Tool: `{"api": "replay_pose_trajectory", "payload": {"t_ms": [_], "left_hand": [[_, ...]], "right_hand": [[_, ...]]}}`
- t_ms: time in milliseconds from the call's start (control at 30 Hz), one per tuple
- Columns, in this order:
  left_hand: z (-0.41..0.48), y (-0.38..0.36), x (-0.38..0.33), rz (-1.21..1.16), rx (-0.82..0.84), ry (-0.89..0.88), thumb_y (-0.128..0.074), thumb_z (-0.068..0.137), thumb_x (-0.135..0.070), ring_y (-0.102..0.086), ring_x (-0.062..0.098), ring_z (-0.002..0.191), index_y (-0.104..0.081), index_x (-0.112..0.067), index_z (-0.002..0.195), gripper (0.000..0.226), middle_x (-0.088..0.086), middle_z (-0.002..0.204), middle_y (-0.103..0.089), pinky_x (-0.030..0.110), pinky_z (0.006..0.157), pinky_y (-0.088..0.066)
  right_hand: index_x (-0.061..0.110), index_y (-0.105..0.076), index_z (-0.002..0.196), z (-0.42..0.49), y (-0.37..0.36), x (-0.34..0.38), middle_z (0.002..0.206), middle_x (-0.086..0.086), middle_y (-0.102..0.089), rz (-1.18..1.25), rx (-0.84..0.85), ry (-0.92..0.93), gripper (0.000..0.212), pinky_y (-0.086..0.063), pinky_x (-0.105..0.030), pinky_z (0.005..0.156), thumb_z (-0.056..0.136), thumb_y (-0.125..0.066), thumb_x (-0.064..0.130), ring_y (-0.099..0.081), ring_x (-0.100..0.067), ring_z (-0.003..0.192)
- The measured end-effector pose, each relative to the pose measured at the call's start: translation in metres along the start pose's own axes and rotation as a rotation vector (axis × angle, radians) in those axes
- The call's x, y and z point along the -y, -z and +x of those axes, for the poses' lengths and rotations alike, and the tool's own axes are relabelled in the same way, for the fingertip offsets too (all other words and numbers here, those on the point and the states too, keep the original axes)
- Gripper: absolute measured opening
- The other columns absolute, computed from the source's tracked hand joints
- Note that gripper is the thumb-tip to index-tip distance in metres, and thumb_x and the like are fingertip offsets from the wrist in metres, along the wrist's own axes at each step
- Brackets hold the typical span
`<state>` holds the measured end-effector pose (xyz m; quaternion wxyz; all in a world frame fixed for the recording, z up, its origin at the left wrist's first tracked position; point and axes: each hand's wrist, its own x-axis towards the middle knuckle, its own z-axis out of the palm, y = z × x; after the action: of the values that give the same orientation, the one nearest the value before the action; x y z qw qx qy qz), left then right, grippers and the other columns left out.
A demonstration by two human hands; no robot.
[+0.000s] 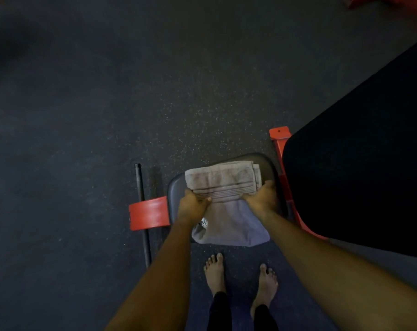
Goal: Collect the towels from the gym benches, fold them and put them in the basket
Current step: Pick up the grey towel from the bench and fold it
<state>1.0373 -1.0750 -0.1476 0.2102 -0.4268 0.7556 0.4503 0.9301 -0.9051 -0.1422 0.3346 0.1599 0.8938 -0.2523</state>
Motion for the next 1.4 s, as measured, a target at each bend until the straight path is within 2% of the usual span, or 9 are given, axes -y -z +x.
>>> {"api": "replay_pose_trajectory", "payload": {"t_ms": [100, 200, 333, 600, 700, 833, 1100, 1200, 1400], "left_hand": [[-0.004, 0.003, 0.000, -0.047, -0.007, -0.078, -0.060, 0.095, -0.032, -0.061, 0.020, 0.103, -0.045, -0.008, 0.132, 0.047, 0.000, 0.117, -0.061, 0.025, 0.078, -0.044], [-0.019, 0.011, 0.000, -0.123, -0.218, -0.118, -0.055, 0.097, -0.025, -0.061, 0.017, 0.090, -0.050, -0.013, 0.109, 0.018, 0.000, 0.100, -0.061, 0.023, 0.066, -0.044], [-0.045, 0.010, 0.017, 0.000, -0.159, -0.013, -0.048, 0.097, -0.014, -0.052, 0.012, 0.066, -0.049, -0.014, 0.090, 0.007, -0.001, 0.077, -0.056, 0.020, 0.051, -0.034], [-0.085, -0.012, 0.073, -0.062, -0.051, -0.141, -0.066, 0.087, -0.018, -0.067, 0.020, 0.089, -0.073, -0.015, 0.103, 0.017, 0.005, 0.103, -0.068, 0.032, 0.081, -0.054], [-0.081, -0.016, 0.077, -0.036, -0.099, -0.161, -0.067, 0.088, -0.019, -0.065, 0.026, 0.087, -0.075, -0.007, 0.100, 0.018, 0.012, 0.099, -0.066, 0.032, 0.078, -0.051], [-0.079, -0.023, 0.081, -0.046, -0.111, -0.186, -0.069, 0.083, -0.014, -0.064, 0.026, 0.089, -0.075, -0.006, 0.099, 0.018, 0.014, 0.100, -0.066, 0.030, 0.080, -0.050], [-0.089, -0.046, 0.077, -0.016, -0.184, -0.172, -0.054, 0.085, -0.005, -0.060, 0.027, 0.079, -0.068, -0.006, 0.084, 0.014, 0.011, 0.092, -0.061, 0.035, 0.065, -0.049], [-0.096, -0.051, 0.084, -0.173, -0.346, -0.026, -0.048, 0.091, 0.000, -0.057, 0.023, 0.070, -0.053, -0.007, 0.085, 0.010, 0.008, 0.080, -0.058, 0.026, 0.052, -0.042], [-0.096, -0.054, 0.098, -0.392, -0.397, 0.248, -0.042, 0.095, -0.013, -0.063, 0.029, 0.071, -0.041, -0.016, 0.089, 0.007, 0.011, 0.083, -0.060, 0.052, 0.062, -0.058]], "right_hand": [[0.015, -0.056, 0.123, -0.005, 0.004, 0.006, 0.122, -0.010, -0.063, -0.002, 0.043, 0.017, 0.046, -0.048, -0.041, 0.096, 0.082, -0.072, 0.029, -0.059, -0.034, 0.117], [0.017, -0.042, 0.132, -0.019, 0.011, 0.011, 0.138, -0.010, -0.045, -0.177, -0.096, 0.097, 0.070, -0.039, -0.050, 0.101, 0.073, -0.079, 0.029, -0.041, -0.033, 0.129], [0.021, -0.049, 0.133, -0.036, 0.004, 0.022, 0.141, -0.005, -0.043, -0.342, -0.084, 0.543, 0.060, -0.036, -0.047, 0.107, 0.078, -0.072, 0.028, -0.035, -0.028, 0.132], [0.047, -0.058, 0.126, -0.057, -0.039, 0.082, 0.144, 0.005, -0.036, -0.778, 0.304, 1.102, 0.049, -0.038, -0.046, 0.100, 0.084, -0.063, 0.022, -0.031, -0.025, 0.130], [0.041, -0.066, 0.114, -0.050, -0.049, 0.084, 0.142, 0.001, -0.036, -0.944, 0.281, 1.149, 0.030, -0.042, -0.044, 0.097, 0.087, -0.064, 0.028, -0.036, -0.027, 0.129], [0.029, -0.061, 0.093, -0.040, -0.051, 0.080, 0.123, -0.002, -0.056, -0.687, 0.194, 1.064, 0.010, -0.042, -0.029, 0.081, 0.087, -0.061, 0.021, -0.058, -0.023, 0.106], [0.026, -0.060, 0.090, -0.031, -0.050, 0.065, 0.143, 0.008, -0.046, -0.691, 0.142, 1.147, 0.007, -0.052, -0.036, 0.082, 0.088, -0.060, 0.019, -0.061, -0.025, 0.102], [0.027, -0.059, 0.094, -0.027, -0.046, 0.062, 0.139, 0.003, -0.049, -0.669, 0.123, 1.125, 0.009, -0.050, -0.035, 0.081, 0.089, -0.058, 0.020, -0.061, -0.026, 0.102], [0.031, -0.052, 0.124, -0.026, -0.051, 0.058, 0.144, 0.000, -0.041, -0.710, 0.130, 1.066, 0.031, -0.050, -0.036, 0.085, 0.094, -0.052, 0.027, -0.059, -0.029, 0.105]]}}
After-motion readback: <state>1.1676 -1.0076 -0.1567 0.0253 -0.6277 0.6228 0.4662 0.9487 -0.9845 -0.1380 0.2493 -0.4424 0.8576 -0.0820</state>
